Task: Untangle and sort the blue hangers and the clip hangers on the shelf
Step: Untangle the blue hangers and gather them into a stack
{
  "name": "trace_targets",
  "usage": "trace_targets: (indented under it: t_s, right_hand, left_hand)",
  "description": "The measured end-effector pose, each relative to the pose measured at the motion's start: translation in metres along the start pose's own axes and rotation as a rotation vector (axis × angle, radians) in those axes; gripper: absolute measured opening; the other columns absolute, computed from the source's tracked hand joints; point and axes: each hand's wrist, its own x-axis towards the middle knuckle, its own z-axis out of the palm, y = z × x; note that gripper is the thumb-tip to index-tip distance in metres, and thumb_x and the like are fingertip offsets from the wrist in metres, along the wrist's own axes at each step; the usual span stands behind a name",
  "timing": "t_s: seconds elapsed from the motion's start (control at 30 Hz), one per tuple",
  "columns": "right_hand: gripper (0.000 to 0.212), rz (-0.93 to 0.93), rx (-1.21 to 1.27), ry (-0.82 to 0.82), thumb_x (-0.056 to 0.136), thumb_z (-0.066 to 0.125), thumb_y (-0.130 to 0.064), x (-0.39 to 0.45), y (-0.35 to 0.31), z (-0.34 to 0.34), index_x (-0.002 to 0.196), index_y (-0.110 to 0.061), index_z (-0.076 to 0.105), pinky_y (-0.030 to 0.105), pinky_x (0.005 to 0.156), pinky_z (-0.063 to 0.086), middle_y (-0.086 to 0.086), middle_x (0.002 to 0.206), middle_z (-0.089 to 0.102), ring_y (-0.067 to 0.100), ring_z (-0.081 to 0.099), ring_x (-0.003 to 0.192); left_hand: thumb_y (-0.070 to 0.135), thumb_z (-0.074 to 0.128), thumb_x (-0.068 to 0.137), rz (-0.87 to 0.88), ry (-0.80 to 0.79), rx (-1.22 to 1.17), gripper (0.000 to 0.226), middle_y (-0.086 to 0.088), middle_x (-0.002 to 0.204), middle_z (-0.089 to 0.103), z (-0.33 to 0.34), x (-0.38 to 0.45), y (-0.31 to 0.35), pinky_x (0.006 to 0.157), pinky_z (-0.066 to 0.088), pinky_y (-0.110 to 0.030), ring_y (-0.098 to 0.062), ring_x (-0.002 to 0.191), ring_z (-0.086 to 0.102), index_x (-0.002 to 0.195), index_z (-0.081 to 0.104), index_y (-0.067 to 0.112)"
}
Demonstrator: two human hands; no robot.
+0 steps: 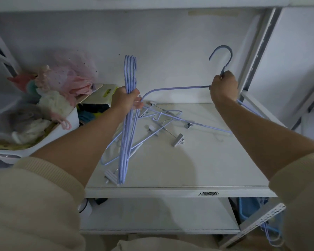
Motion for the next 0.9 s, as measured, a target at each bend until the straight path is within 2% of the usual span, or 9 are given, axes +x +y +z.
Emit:
trace_targets:
  t_s: [0.1, 0.2, 0.3, 0.4, 0.53, 0.63, 0.7, 0.8, 0.9]
  right_hand:
    - [0.022, 0.006, 0.021, -0.031, 0.087, 0.036, -0.025, -0.007, -0.001, 0.002, 0.090, -0.012, 0.054, 0.040, 0.080, 0.054, 0.011, 0.096, 0.070, 0.032, 0.068, 0.088]
    - [0.023, 0.013, 0.065, -0.084, 0.079, 0.038, -0.029, -0.012, 0.003, 0.006, 0.085, -0.015, 0.056, 0.047, 0.078, 0.058, 0.009, 0.087, 0.071, 0.032, 0.069, 0.078]
    - [0.011, -0.013, 0.150, -0.168, 0.082, 0.044, -0.023, -0.023, -0.002, 0.007, 0.082, -0.017, 0.052, 0.048, 0.069, 0.060, 0.016, 0.087, 0.071, 0.030, 0.068, 0.061]
    - [0.015, -0.013, 0.277, -0.300, 0.092, 0.045, -0.016, -0.041, -0.015, 0.013, 0.097, -0.012, 0.059, 0.039, 0.054, 0.060, 0.017, 0.093, 0.067, 0.026, 0.064, 0.050]
    - [0.027, -0.001, 0.311, -0.475, 0.099, 0.043, -0.016, -0.067, -0.035, 0.029, 0.117, -0.007, 0.060, 0.036, 0.062, 0.061, -0.001, 0.077, 0.054, 0.026, 0.064, 0.067]
    - [0.025, 0.024, 0.318, -0.570, 0.097, 0.044, -0.017, -0.085, -0.049, 0.051, 0.109, -0.008, 0.064, 0.047, 0.078, 0.060, 0.009, 0.089, 0.064, 0.030, 0.066, 0.083]
    - [0.023, 0.051, 0.326, -0.645, 0.094, 0.047, -0.018, -0.093, -0.055, 0.069, 0.100, -0.009, 0.067, 0.052, 0.084, 0.057, 0.019, 0.100, 0.070, 0.038, 0.068, 0.090]
    - [0.032, 0.104, 0.341, -0.733, 0.094, 0.045, -0.014, -0.106, -0.071, 0.081, 0.112, 0.004, 0.064, 0.050, 0.085, 0.057, 0.027, 0.103, 0.068, 0.042, 0.067, 0.092]
    - [0.035, 0.118, 0.396, -0.801, 0.097, 0.037, -0.010, -0.117, -0.086, 0.089, 0.119, 0.009, 0.057, 0.041, 0.067, 0.056, 0.024, 0.088, 0.064, 0.036, 0.063, 0.069]
  left_hand:
    - [0.012, 0.059, 0.092, 0.003, -0.001, 0.009, 0.012, -0.012, 0.070, 0.063, -0.001, 0.000, -0.001, 0.049, 0.057, -0.022, -0.009, 0.042, 0.065, 0.083, 0.059, 0.006]
    - [0.012, 0.059, 0.092, 0.008, -0.040, -0.013, 0.012, -0.009, 0.061, 0.067, 0.004, -0.003, 0.003, 0.051, 0.058, -0.022, -0.011, 0.045, 0.067, 0.080, 0.061, 0.009]
    - [0.012, 0.058, 0.092, 0.019, -0.051, -0.034, 0.012, -0.005, 0.056, 0.068, 0.013, -0.006, 0.010, 0.054, 0.059, -0.024, -0.013, 0.047, 0.068, 0.081, 0.061, 0.009]
    - [0.010, 0.057, 0.092, 0.016, -0.082, -0.041, 0.008, -0.012, 0.068, 0.068, 0.023, -0.011, 0.015, 0.058, 0.061, -0.026, -0.013, 0.048, 0.068, 0.089, 0.061, 0.004]
    - [0.005, 0.055, 0.093, 0.001, -0.162, -0.023, 0.007, -0.016, 0.074, 0.066, 0.035, -0.021, 0.018, 0.063, 0.062, -0.028, -0.015, 0.052, 0.068, 0.095, 0.059, 0.000]
    - [0.003, 0.054, 0.093, 0.029, -0.210, 0.039, 0.009, -0.017, 0.083, 0.064, 0.038, -0.027, 0.017, 0.073, 0.061, -0.034, -0.026, 0.073, 0.067, 0.098, 0.061, 0.003]
    - [0.003, 0.059, 0.090, 0.044, -0.208, 0.090, 0.015, -0.017, 0.090, 0.065, 0.035, -0.028, 0.017, 0.081, 0.060, -0.039, -0.030, 0.085, 0.066, 0.104, 0.064, 0.005]
    - [0.002, 0.064, 0.086, 0.035, -0.182, 0.130, 0.023, -0.010, 0.082, 0.066, 0.024, -0.029, 0.017, 0.069, 0.060, -0.028, -0.026, 0.079, 0.066, 0.110, 0.065, 0.003]
    - [0.000, 0.065, 0.084, 0.036, -0.108, 0.226, 0.017, -0.003, 0.069, 0.062, 0.007, -0.029, 0.019, 0.055, 0.055, -0.017, -0.014, 0.062, 0.065, 0.099, 0.065, 0.008]
